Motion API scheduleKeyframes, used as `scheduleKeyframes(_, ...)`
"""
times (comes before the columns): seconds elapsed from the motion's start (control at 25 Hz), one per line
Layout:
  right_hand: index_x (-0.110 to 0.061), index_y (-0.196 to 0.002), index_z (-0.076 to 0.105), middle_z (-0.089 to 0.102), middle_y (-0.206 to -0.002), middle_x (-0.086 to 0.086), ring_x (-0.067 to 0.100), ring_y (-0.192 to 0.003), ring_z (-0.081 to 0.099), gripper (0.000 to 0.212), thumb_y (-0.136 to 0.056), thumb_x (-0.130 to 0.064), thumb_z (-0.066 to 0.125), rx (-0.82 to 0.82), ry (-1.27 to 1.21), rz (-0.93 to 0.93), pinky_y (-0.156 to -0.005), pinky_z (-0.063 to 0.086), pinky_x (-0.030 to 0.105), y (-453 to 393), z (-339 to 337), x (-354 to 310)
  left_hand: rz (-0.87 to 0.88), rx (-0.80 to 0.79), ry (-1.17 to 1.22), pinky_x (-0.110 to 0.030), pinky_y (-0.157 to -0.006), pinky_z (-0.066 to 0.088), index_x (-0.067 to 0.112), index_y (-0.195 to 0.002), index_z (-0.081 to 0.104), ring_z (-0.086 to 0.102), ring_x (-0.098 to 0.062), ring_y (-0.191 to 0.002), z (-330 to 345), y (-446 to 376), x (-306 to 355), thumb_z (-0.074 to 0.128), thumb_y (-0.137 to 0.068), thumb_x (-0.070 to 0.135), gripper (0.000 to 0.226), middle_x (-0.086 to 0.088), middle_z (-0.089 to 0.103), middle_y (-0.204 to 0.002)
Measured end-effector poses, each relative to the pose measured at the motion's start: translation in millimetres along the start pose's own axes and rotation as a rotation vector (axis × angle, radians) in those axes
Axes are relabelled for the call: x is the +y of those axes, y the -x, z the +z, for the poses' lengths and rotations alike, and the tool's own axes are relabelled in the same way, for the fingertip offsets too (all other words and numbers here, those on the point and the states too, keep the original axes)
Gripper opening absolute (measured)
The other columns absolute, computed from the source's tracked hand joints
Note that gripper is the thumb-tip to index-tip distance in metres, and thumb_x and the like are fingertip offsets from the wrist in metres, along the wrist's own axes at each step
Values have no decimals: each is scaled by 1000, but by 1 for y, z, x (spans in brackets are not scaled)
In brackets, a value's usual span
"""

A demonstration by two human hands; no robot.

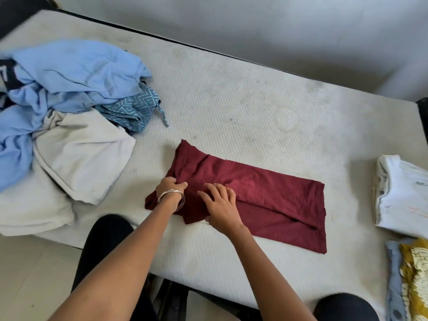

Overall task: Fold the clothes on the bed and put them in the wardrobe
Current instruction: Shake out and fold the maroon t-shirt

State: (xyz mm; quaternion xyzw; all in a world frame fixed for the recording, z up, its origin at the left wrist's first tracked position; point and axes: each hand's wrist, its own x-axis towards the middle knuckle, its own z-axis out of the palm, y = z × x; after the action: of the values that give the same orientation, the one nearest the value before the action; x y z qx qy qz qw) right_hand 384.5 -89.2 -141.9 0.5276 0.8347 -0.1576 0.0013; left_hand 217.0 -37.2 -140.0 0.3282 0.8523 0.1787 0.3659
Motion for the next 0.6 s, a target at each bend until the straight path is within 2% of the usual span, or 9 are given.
scheduleKeyframes(0.08, -23, -126, 62, 57, -134, 10, 31, -127, 48, 99, -35, -43, 95, -41, 112, 33, -104, 39, 58, 1, 8, -13, 99, 46, 48, -33, -84, 48, 8, -91, 70, 62, -32, -91, -4, 2, 6, 78, -75, 27, 26, -13, 68, -98)
scheduleKeyframes(0.16, -20, -132, 58, 56, -135, 15, 34, -130, 49, 110, -34, -56, 92, -7, 161, 111, -110, 31, 59, 4, 15, -26, 141, 26, 142, -32, -82, 46, 6, -94, 68, 59, -28, -87, -7, 8, 10, 75, -76, 30, 31, -8, 66, -94)
scheduleKeyframes(0.24, -17, -147, 42, 46, -144, 21, 39, -138, 39, 118, -47, -64, 83, 55, 165, 191, -116, 17, 62, 8, 19, -38, -17, -74, 412, -34, -75, 50, 2, -99, 63, 62, -30, -86, -6, 15, 8, 69, -79, 33, 37, -12, 67, -97)
scheduleKeyframes(0.32, -18, -152, 32, 41, -149, 21, 40, -141, 35, 111, -61, -65, 72, 117, 145, 285, -115, 11, 61, 10, 17, -45, -295, -219, 752, -31, -54, 53, 5, -102, 59, 62, -28, -73, -10, 30, 12, 61, -90, 25, 24, -13, 62, -94)
scheduleKeyframes(0.4, -19, -150, 37, 49, -143, 15, 36, -137, 41, 84, -77, -52, 64, 213, 91, 327, -112, 19, 58, 8, 12, -44, -461, -335, 928, -23, -39, 50, 6, -104, 55, 60, -22, -54, -16, 40, 16, 56, -96, 18, 15, -11, 57, -88)
scheduleKeyframes(0.48, -17, -138, 51, 59, -129, 6, 29, -130, 46, 57, -82, -26, 55, 326, 8, 285, -108, 26, 53, 2, 6, -35, -491, -416, 994, -22, -35, 48, 2, -103, 55, 60, -19, -40, -19, 43, 20, 56, -96, 12, 12, -13, 60, -83)
scheduleKeyframes(0.56, -13, -120, 63, 67, -113, 2, 25, -120, 55, 49, -73, -12, 50, 403, -86, 160, -106, 27, 48, -1, 2, -19, -431, -451, 923, -26, -38, 52, 3, -99, 56, 63, -22, -42, -21, 35, 20, 57, -96, 16, 13, -14, 64, -78)
scheduleKeyframes(0.6, -12, -115, 66, 69, -106, 2, 24, -111, 60, 49, -70, -10, 48, 424, -126, 96, -107, 28, 46, -1, -2, -11, -355, -407, 783, -32, -44, 55, 7, -101, 56, 66, -26, -51, -22, 24, 19, 56, -95, 21, 16, -15, 66, -84)
